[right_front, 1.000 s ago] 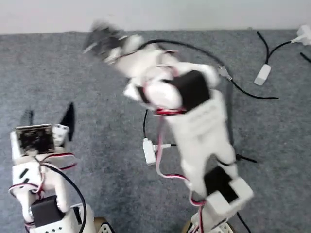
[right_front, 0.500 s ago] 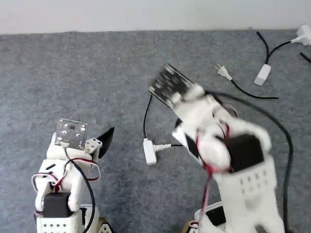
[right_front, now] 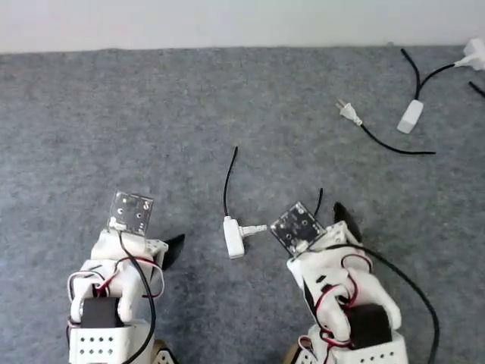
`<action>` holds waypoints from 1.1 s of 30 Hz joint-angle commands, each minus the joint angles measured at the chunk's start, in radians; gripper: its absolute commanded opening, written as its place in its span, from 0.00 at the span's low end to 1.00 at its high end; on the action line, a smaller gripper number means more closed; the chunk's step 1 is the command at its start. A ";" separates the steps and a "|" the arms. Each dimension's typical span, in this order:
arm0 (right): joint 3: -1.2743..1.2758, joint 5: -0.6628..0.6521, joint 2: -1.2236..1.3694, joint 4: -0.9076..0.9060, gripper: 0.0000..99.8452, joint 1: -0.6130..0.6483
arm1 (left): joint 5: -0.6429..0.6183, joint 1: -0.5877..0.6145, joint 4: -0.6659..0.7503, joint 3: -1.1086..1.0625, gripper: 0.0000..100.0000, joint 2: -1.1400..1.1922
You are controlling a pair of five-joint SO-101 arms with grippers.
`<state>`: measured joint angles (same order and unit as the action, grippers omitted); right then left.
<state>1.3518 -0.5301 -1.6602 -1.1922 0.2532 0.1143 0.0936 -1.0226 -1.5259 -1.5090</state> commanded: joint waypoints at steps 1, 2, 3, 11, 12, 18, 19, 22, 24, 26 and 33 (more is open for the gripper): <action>0.153 0.005 -0.156 0.015 0.30 -0.018 | 0.041 -0.005 0.000 -0.033 0.33 -0.005; 0.196 0.005 -0.173 0.018 0.30 -0.018 | 0.061 -0.005 -0.003 -0.047 0.33 -0.005; 0.230 0.005 -0.165 0.019 0.30 -0.015 | 0.080 -0.005 -0.005 -0.064 0.33 -0.005; 0.331 0.006 -0.153 -0.028 0.30 -0.018 | 0.244 -0.068 -0.063 -0.114 0.33 -0.005; 0.331 0.006 -0.153 -0.047 0.30 -0.018 | 0.265 -0.084 -0.063 -0.119 0.33 -0.005; 0.331 0.005 -0.153 -0.117 0.30 -0.018 | 0.299 -0.103 -0.061 -0.122 0.33 -0.005; 0.331 0.005 -0.153 -0.130 0.30 -0.018 | 0.299 -0.103 -0.063 -0.122 0.33 -0.005; 0.331 0.005 -0.153 -0.130 0.30 -0.018 | 0.301 -0.098 -0.063 -0.122 0.33 -0.005; 0.331 0.005 -0.153 -0.130 0.30 -0.018 | 0.301 -0.074 -0.063 -0.122 0.33 -0.005; 0.331 0.005 -0.153 -0.130 0.30 -0.018 | 0.301 -0.060 -0.058 -0.122 0.33 -0.005; 0.331 0.005 -0.153 -0.130 0.30 -0.013 | 0.302 -0.061 -0.058 -0.122 0.33 -0.005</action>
<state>1.6663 -0.5301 -1.7998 -1.3134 0.2470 0.4043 0.0261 -1.0764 -1.6563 -1.5106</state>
